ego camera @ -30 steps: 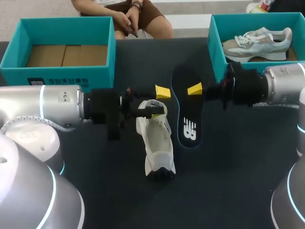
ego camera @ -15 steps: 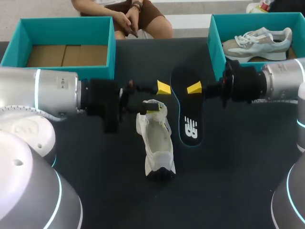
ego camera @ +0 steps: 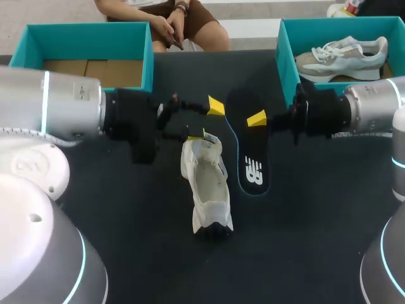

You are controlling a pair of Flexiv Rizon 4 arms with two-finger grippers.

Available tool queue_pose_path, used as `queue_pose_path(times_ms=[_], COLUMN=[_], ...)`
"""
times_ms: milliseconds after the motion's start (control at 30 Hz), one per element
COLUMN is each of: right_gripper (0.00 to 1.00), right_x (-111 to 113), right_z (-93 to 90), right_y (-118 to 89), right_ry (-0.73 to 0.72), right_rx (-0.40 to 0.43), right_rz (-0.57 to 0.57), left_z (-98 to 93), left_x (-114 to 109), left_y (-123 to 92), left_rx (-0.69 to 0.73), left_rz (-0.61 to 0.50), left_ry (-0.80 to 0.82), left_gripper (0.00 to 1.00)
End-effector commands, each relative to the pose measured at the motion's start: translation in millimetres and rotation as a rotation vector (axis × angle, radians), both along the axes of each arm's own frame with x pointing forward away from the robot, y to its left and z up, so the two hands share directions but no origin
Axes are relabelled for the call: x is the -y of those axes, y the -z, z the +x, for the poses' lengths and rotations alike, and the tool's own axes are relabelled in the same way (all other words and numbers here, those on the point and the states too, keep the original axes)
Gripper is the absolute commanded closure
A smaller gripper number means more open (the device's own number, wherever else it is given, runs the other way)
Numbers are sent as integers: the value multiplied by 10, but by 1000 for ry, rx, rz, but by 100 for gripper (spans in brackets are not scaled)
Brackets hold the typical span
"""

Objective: Take the shoe out of the shoebox, open the shoe tongue, remove and reinsert the insole, then place the shoe into the shoebox

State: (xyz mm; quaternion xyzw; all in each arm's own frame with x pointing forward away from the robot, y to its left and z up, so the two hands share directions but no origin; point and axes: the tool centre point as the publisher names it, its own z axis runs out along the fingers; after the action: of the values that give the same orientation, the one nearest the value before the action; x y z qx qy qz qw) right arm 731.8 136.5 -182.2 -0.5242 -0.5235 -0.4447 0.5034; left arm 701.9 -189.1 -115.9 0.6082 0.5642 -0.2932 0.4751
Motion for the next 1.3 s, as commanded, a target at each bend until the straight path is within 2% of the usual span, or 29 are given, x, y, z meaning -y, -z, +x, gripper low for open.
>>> queue_pose_path(times_ms=[33,500,567,600,733,900,1300], right_gripper=[100,100,100,100,100,100,100], right_x=[-24,-49,-48,-47,-59,-64,-79], right_z=[19,51,49,45,17,2,-21], right_y=[9,11,10,11,34,46,45], right_ry=[4,-3,-3,-4,-6,-2,-10], right_rx=[5,28,32,33,33,35,46], right_rz=[3,15,16,17,16,20,26], left_z=[68,68,90,107,187,179,175], left_x=[60,60,103,126,247,365,401], left_y=[-139,-139,-183,-192,-286,-303,-323], left_rx=[3,3,-62,-39,-129,-168,-172], left_rz=[233,233,316,380,454,614,600], left_ry=[-36,-36,-45,-62,-119,-132,-135], left_gripper=[0,0,0,0,0,0,0])
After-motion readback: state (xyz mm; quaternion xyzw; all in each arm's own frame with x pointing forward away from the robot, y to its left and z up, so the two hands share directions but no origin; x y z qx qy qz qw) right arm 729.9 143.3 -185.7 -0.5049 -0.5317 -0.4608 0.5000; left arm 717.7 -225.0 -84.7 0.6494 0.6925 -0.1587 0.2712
